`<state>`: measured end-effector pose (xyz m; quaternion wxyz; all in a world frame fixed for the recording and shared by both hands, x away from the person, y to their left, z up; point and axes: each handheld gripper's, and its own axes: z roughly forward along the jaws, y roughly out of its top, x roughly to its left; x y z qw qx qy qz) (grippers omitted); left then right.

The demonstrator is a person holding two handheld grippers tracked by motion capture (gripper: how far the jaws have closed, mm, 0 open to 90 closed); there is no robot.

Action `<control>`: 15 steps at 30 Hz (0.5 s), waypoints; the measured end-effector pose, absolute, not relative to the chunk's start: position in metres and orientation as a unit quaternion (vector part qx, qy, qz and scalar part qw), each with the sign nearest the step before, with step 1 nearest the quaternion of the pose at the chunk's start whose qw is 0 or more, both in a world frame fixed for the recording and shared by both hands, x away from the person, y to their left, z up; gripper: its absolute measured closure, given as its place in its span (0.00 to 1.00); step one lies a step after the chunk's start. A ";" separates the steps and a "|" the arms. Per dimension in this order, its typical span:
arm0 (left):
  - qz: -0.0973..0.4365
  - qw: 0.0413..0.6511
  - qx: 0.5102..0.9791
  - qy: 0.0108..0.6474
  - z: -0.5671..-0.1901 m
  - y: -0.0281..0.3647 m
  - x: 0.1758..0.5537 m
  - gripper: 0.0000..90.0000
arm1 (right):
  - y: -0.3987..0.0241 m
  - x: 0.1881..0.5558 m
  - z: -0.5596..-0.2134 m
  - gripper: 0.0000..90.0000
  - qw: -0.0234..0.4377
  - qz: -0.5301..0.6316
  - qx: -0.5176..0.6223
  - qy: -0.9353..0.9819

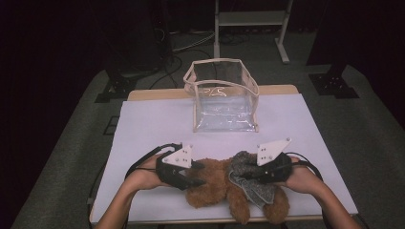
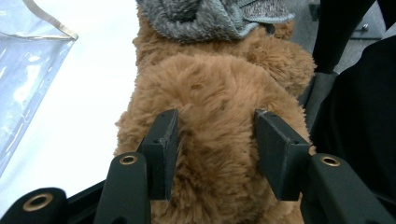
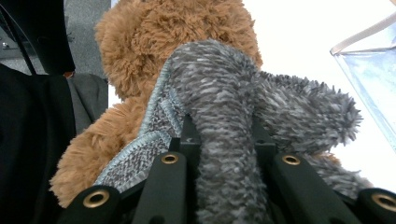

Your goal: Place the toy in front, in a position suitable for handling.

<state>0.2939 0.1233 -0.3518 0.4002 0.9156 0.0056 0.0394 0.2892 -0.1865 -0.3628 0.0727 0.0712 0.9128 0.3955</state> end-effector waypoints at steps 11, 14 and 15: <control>0.014 0.397 0.918 -0.006 -0.365 0.112 0.293 0.60 | -0.189 0.281 -0.362 0.82 0.073 0.393 0.068 0.914; 0.022 0.382 0.924 -0.012 -0.364 0.109 0.292 0.60 | -0.179 0.279 -0.348 0.81 0.100 0.380 0.046 0.919; 0.027 0.375 0.926 -0.013 -0.363 0.106 0.291 0.60 | -0.174 0.279 -0.345 0.81 0.104 0.377 0.043 0.919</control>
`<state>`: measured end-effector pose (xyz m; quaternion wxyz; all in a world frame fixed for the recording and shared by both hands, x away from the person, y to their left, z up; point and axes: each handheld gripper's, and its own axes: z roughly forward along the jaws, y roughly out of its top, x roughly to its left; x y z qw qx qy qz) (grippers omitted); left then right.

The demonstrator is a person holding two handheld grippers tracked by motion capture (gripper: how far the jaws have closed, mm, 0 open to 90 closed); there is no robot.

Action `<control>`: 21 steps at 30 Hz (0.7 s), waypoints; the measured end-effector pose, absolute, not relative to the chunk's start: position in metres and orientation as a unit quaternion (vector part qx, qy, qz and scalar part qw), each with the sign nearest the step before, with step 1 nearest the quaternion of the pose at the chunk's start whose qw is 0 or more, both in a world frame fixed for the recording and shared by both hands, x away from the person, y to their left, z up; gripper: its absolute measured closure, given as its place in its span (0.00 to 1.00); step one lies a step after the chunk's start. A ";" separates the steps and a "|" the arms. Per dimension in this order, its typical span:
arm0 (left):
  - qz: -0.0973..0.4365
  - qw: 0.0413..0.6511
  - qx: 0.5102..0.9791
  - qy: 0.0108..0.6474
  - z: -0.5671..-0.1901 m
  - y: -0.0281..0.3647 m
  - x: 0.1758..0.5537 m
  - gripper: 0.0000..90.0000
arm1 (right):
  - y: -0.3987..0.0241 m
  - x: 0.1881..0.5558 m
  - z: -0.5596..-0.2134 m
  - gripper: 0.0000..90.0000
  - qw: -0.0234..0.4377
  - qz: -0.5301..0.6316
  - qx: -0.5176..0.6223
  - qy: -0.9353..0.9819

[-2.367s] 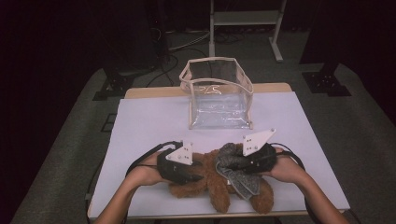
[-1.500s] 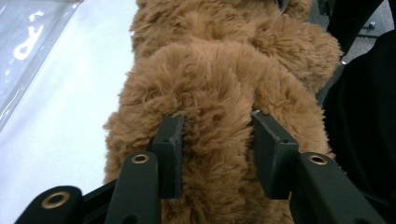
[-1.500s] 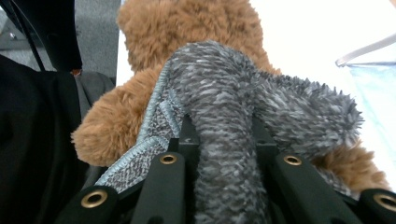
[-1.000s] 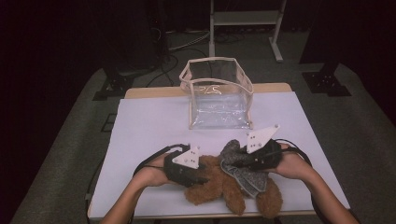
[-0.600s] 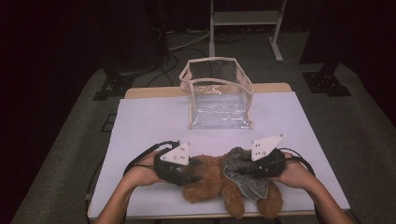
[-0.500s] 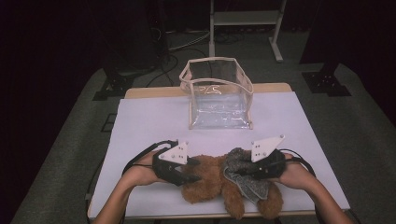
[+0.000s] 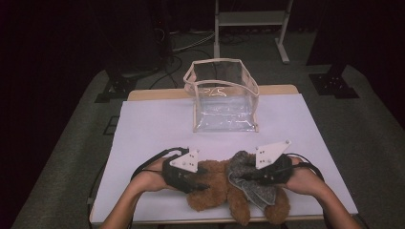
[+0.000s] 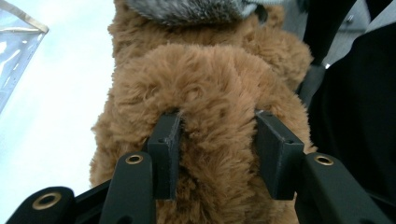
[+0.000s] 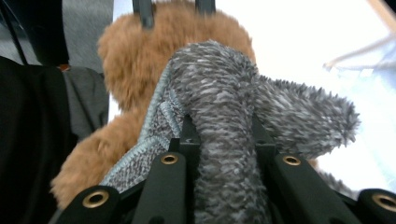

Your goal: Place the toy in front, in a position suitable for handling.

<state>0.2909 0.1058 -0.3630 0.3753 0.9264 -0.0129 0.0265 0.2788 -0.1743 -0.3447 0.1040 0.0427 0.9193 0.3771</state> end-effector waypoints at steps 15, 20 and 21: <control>0.035 0.376 0.926 -0.017 -0.362 0.107 0.289 0.60 | -0.218 0.272 -0.354 0.81 0.083 0.420 0.079 0.900; 0.033 0.377 0.925 -0.014 -0.362 0.107 0.289 0.60 | -0.250 0.262 -0.364 0.81 0.085 0.439 0.112 0.887; 0.033 0.377 0.926 -0.014 -0.362 0.107 0.289 0.60 | -0.253 0.261 -0.366 0.81 0.085 0.439 0.117 0.887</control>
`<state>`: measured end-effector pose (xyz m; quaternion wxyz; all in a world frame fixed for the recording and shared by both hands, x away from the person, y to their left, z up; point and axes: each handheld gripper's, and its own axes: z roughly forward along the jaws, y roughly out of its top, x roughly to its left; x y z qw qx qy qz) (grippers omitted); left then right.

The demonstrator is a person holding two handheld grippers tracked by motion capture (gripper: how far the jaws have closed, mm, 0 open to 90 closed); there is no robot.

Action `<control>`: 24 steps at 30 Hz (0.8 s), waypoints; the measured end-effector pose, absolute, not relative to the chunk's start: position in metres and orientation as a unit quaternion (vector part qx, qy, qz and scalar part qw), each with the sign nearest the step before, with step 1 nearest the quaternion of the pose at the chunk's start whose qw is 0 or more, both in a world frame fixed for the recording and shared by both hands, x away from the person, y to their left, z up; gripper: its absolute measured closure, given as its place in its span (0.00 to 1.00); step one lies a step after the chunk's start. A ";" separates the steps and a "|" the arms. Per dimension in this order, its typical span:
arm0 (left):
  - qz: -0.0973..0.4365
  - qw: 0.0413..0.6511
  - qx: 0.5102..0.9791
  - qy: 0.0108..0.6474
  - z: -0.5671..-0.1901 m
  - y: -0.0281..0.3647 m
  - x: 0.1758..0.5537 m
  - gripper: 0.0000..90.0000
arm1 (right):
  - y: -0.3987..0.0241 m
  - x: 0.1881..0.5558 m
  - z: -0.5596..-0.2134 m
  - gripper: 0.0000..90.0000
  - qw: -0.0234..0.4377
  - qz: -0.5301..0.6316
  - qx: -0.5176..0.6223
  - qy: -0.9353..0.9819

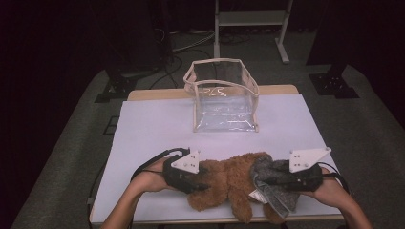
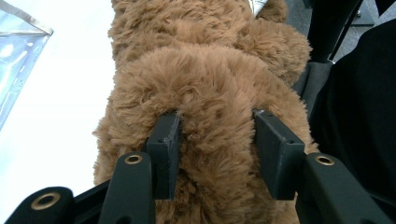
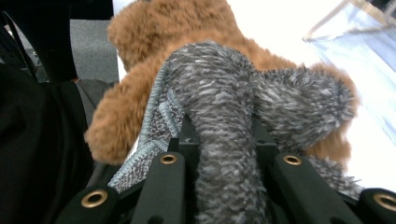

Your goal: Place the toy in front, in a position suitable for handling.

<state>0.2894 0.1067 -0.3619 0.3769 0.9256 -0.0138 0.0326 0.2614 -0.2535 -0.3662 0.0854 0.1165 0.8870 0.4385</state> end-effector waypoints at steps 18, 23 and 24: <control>0.030 0.375 0.927 -0.014 -0.361 0.107 0.291 0.59 | -0.240 0.278 -0.347 0.81 0.107 0.428 0.100 0.892; 0.030 0.377 0.926 -0.012 -0.362 0.109 0.291 0.59 | -0.232 0.286 -0.344 0.81 0.106 0.433 0.096 0.890; 0.030 0.377 0.926 -0.012 -0.362 0.109 0.291 0.59 | -0.232 0.286 -0.344 0.81 0.106 0.433 0.096 0.890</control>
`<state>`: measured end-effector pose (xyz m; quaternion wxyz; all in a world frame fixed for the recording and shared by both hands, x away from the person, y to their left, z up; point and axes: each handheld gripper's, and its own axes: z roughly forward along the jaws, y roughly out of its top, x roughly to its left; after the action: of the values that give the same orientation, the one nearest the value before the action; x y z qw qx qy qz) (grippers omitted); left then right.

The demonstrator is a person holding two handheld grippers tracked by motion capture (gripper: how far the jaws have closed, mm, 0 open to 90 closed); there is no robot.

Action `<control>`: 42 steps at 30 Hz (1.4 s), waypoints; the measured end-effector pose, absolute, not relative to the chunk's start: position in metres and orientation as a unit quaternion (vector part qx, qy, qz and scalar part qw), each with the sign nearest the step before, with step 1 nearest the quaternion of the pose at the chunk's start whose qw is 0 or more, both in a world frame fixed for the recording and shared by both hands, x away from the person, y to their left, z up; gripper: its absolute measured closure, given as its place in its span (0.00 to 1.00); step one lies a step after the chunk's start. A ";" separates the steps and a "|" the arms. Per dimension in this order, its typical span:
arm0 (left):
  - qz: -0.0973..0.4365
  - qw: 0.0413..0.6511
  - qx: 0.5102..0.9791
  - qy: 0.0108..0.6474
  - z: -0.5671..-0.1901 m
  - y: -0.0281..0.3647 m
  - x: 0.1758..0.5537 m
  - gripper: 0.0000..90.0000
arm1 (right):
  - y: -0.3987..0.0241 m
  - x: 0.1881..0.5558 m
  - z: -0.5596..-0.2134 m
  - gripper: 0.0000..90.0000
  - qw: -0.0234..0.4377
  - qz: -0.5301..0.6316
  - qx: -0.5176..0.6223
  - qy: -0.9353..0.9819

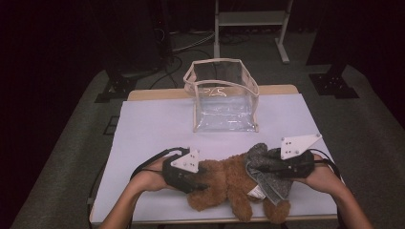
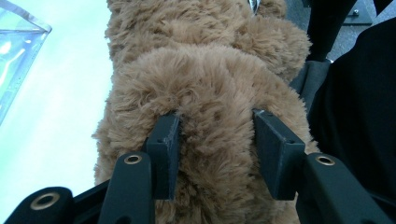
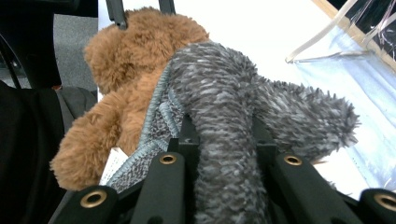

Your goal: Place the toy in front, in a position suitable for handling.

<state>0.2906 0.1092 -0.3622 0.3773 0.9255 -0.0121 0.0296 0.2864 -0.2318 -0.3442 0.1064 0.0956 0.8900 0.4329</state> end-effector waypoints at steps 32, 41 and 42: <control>0.029 0.366 0.930 -0.022 -0.360 0.107 0.291 0.58 | -0.279 0.273 -0.364 0.80 0.091 0.451 0.152 0.875; 0.030 0.365 0.930 -0.027 -0.359 0.102 0.293 0.59 | -0.216 0.290 -0.336 0.80 0.095 0.437 0.069 0.892; 0.031 0.364 0.931 -0.027 -0.359 0.101 0.293 0.59 | -0.208 0.292 -0.335 0.80 0.092 0.431 0.064 0.895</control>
<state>0.2925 0.1005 -0.3588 0.3638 0.9306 -0.0273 0.0308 0.2922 -0.2080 -0.3350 0.0924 0.0636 0.8954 0.4310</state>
